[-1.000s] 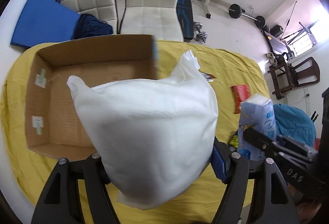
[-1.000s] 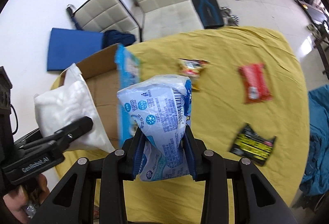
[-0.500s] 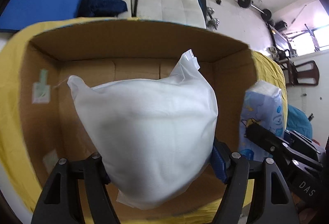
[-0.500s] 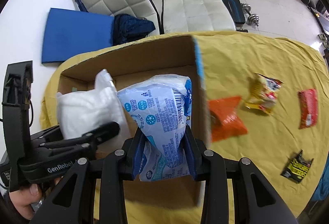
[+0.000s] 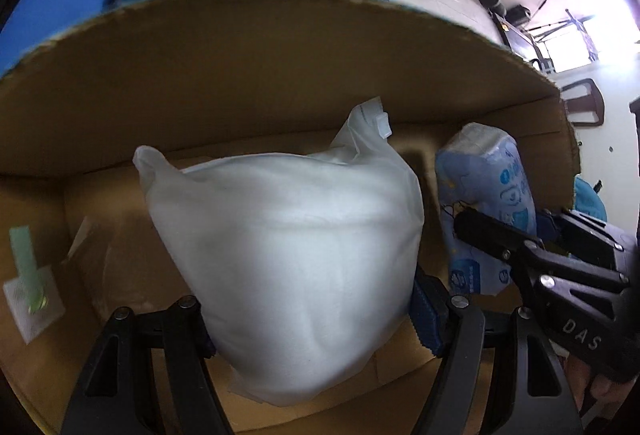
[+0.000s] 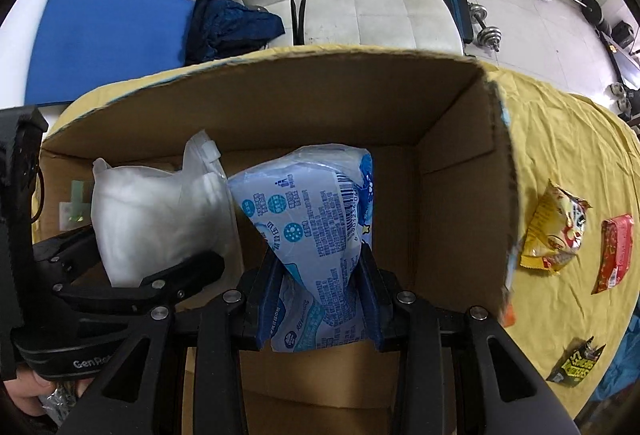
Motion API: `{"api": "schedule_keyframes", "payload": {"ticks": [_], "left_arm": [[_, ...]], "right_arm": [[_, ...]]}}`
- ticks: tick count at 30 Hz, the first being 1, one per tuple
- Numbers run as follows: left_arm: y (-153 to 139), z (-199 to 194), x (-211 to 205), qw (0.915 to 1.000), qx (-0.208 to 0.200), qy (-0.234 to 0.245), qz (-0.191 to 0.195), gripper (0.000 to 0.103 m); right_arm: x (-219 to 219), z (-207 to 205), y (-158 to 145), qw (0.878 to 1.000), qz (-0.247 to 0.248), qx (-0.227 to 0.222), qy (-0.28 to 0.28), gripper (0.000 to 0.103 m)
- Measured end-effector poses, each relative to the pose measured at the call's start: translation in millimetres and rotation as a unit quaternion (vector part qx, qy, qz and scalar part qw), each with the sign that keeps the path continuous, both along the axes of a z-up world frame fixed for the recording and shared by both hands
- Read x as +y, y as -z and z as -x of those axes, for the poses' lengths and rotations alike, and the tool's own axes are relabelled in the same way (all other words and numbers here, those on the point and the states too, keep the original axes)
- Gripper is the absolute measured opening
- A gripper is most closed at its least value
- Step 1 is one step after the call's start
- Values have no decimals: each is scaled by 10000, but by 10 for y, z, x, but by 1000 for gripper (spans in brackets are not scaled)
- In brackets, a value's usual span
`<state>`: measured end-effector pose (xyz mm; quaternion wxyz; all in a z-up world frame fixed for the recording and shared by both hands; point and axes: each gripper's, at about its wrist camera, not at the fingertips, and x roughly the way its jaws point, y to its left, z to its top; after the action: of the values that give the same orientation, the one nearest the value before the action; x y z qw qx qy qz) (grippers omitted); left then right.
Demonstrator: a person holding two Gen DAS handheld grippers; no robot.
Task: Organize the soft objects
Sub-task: 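Carry both packs over the box and lower them inside, then open both tools to release the packs and lift away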
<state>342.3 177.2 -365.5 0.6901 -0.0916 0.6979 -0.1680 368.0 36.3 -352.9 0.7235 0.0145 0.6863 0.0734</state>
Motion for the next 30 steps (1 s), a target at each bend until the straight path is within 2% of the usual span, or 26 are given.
{"api": "schedule_keyframes", "payload": {"ticks": [6,13,20,23,25,27,28,30], "left_arm": [[48,-28,-53,9997,81,11,-220,72],[-25,-26,-52,9995,244,-161,-144,74],[-190,-104,60,9990,154,-274,-317,91],[-310,-109,120,9985,-6,-385,-388,99],[-389,-68,183,9978,-124,-504,-409,100],[-502,-34,232,9963,-274,-661,-472,103],[-489,-28,315,9957,-344,-713,-480,103],[-548,26,424,9942,-459,-836,-500,103]], "right_arm": [[57,-108,170,9999,80,104,-100,41],[43,-192,221,9997,-43,245,-44,44],[29,-198,123,9998,-100,196,11,51],[49,-154,26,9998,-136,143,26,55],[61,-113,-38,9999,-102,112,2,61],[80,-55,-134,10000,72,35,-41,75],[72,-18,-190,9999,132,-53,-47,79],[64,51,-267,9996,238,-119,-52,95]]}}
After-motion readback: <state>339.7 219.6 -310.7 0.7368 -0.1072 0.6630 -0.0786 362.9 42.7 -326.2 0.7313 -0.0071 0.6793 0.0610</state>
